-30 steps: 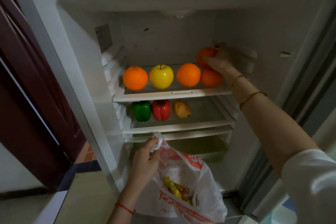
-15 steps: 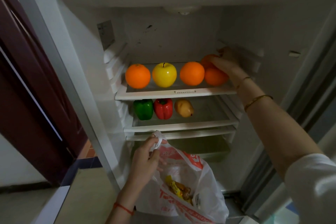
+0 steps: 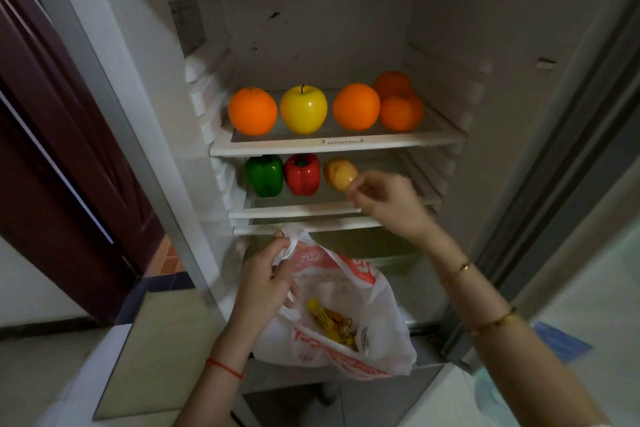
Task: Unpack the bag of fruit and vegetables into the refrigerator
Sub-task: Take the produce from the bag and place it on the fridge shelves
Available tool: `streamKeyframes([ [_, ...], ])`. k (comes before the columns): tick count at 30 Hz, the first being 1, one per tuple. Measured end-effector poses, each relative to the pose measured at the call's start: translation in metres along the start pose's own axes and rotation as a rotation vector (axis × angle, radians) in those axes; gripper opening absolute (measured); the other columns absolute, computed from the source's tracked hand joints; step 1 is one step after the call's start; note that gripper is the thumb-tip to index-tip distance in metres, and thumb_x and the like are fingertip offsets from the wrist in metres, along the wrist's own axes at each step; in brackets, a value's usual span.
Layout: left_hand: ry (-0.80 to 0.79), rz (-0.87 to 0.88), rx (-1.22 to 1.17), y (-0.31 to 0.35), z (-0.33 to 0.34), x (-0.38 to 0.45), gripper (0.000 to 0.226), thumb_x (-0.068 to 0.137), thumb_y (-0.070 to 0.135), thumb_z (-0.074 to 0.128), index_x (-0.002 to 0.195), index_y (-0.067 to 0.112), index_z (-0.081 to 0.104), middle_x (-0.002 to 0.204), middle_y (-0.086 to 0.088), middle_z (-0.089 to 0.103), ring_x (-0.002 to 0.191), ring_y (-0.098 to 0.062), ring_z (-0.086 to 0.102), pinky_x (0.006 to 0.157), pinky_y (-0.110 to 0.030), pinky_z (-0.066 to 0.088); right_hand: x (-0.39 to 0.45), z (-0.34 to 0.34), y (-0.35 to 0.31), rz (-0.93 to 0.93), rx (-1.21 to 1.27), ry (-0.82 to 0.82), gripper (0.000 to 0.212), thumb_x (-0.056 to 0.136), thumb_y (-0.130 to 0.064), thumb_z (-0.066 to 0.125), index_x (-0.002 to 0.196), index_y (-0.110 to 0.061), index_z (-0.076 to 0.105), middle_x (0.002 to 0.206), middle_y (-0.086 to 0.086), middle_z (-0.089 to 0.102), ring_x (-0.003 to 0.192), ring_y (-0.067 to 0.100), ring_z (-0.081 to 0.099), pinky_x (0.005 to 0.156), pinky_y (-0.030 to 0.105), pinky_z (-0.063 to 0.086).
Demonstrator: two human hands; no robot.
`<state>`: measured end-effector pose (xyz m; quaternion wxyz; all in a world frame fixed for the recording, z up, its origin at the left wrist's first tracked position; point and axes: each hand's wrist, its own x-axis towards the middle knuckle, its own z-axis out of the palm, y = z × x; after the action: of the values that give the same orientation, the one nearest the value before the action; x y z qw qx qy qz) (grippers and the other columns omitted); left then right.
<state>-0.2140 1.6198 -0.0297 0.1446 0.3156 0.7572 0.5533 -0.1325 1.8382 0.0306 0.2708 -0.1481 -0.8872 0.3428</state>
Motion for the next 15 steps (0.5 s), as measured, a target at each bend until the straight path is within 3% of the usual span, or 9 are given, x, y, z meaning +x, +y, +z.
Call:
streamKeyframes([
  [4, 0.015, 0.008, 0.034, -0.007, -0.001, -0.010, 0.048, 0.096, -0.001, 0.048, 0.097, 0.047, 0.052, 0.068, -0.008, 0.061, 0.043, -0.015, 0.056, 0.041, -0.033, 0.052, -0.039, 0.062, 0.038, 0.099, -0.144, -0.277, 0.010, 0.086, -0.016, 0.067, 0.090, -0.011, 0.076, 0.087, 0.001, 0.076, 0.078, 0.012, 0.069, 0.074, 0.024, 0.053],
  [7, 0.019, 0.003, 0.026, -0.013, -0.002, -0.018, 0.045, 0.095, -0.002, 0.049, 0.101, 0.042, 0.055, 0.057, -0.004, 0.056, 0.042, -0.012, 0.051, 0.046, -0.041, 0.051, -0.062, 0.109, 0.070, 0.200, -0.265, -0.446, 0.015, 0.090, -0.021, 0.064, 0.098, -0.012, 0.074, 0.099, 0.002, 0.075, 0.091, 0.016, 0.069, 0.086, 0.029, 0.054],
  [11, -0.006, -0.028, 0.005, -0.020, -0.005, -0.025, 0.035, 0.095, -0.003, 0.048, 0.113, 0.025, 0.059, 0.100, -0.007, 0.066, 0.043, -0.010, 0.051, 0.046, -0.037, 0.049, -0.085, 0.149, 0.105, 0.338, -0.355, -0.567, 0.024, 0.091, -0.026, 0.063, 0.105, -0.009, 0.069, 0.111, 0.006, 0.068, 0.105, 0.021, 0.062, 0.092, 0.028, 0.049],
  [13, -0.016, -0.034, 0.004, -0.022, -0.008, -0.029, 0.032, 0.095, -0.003, 0.048, 0.115, 0.019, 0.061, 0.109, -0.032, 0.062, 0.042, -0.010, 0.049, 0.045, -0.032, 0.048, -0.093, 0.161, 0.115, 0.387, -0.403, -0.574, 0.027, 0.093, -0.030, 0.056, 0.104, -0.009, 0.069, 0.109, 0.007, 0.068, 0.106, 0.023, 0.062, 0.095, 0.031, 0.049],
  [15, -0.028, -0.019, 0.008, -0.025, -0.010, -0.032, 0.032, 0.095, -0.002, 0.049, 0.114, 0.019, 0.063, 0.105, -0.037, 0.061, 0.042, -0.013, 0.048, 0.046, -0.031, 0.047, -0.100, 0.171, 0.122, 0.408, -0.423, -0.571, 0.031, 0.094, -0.036, 0.053, 0.101, -0.010, 0.069, 0.106, 0.007, 0.068, 0.104, 0.024, 0.062, 0.097, 0.034, 0.048],
])
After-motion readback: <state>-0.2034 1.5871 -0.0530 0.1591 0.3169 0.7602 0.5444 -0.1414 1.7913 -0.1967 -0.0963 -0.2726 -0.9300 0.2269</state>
